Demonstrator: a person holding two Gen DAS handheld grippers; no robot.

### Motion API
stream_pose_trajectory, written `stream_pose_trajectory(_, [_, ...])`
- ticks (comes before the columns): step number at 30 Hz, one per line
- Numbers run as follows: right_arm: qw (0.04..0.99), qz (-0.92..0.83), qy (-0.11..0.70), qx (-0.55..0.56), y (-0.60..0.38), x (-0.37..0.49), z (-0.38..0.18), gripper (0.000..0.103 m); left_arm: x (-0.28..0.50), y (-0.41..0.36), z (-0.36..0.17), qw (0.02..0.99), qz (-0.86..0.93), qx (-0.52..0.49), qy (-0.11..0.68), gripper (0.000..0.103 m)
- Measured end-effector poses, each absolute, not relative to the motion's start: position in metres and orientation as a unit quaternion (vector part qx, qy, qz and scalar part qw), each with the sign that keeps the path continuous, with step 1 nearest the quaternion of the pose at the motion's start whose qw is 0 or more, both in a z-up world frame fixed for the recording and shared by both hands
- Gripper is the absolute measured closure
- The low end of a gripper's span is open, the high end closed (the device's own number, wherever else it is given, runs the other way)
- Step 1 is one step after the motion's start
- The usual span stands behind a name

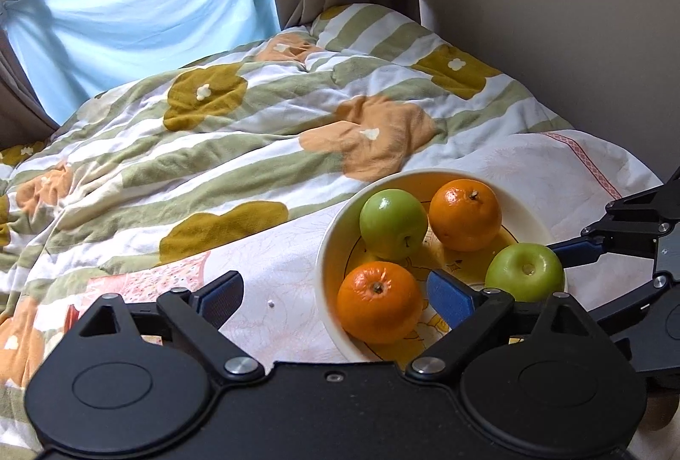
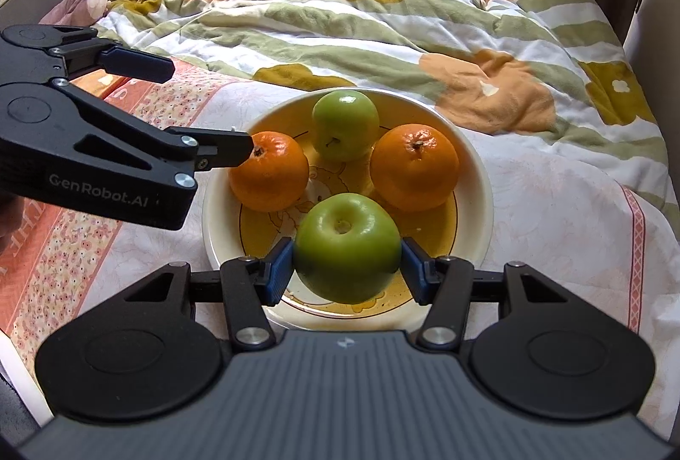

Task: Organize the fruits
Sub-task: 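Lower the green apple into the bowl and open the right tool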

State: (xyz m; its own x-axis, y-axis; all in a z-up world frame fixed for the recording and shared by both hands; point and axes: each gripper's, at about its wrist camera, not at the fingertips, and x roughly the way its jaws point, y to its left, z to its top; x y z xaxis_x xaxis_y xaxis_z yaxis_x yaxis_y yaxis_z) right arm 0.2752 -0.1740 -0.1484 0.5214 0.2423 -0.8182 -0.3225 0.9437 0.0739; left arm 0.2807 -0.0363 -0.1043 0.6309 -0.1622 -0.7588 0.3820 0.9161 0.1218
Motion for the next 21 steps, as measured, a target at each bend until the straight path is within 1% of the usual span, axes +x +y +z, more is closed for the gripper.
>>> stream_pose_trajectory(6, [0.869,0.168,0.464,-0.031,-0.159,0.277,-0.153,0.035,0.273,-0.027,-0.103,0.895,-0.141,0.108,0.409,0.008])
stream_pose_trajectory(15, [0.864,0.182,0.468,-0.034,-0.147,0.28,-0.164,0.034,0.267,-0.019,-0.103,0.896,-0.127,0.1,0.414,0.008])
stream_pose_trajectory(18, [0.871,0.182,0.454,-0.036,-0.146,0.277,-0.164,0.034,0.265,-0.018,-0.104,0.896,-0.124,0.1,0.415,0.008])
stream_pose_trajectory(20, [0.875,0.186,0.446,-0.04,-0.145,0.276,-0.161,0.028,0.264,-0.017,-0.103,0.896,-0.123,0.099,0.415,0.008])
stream_pose_trajectory(21, [0.874,0.183,0.447,-0.046,-0.143,0.277,-0.161,0.016,0.263,-0.015,-0.103,0.896,-0.123,0.097,0.415,0.008])
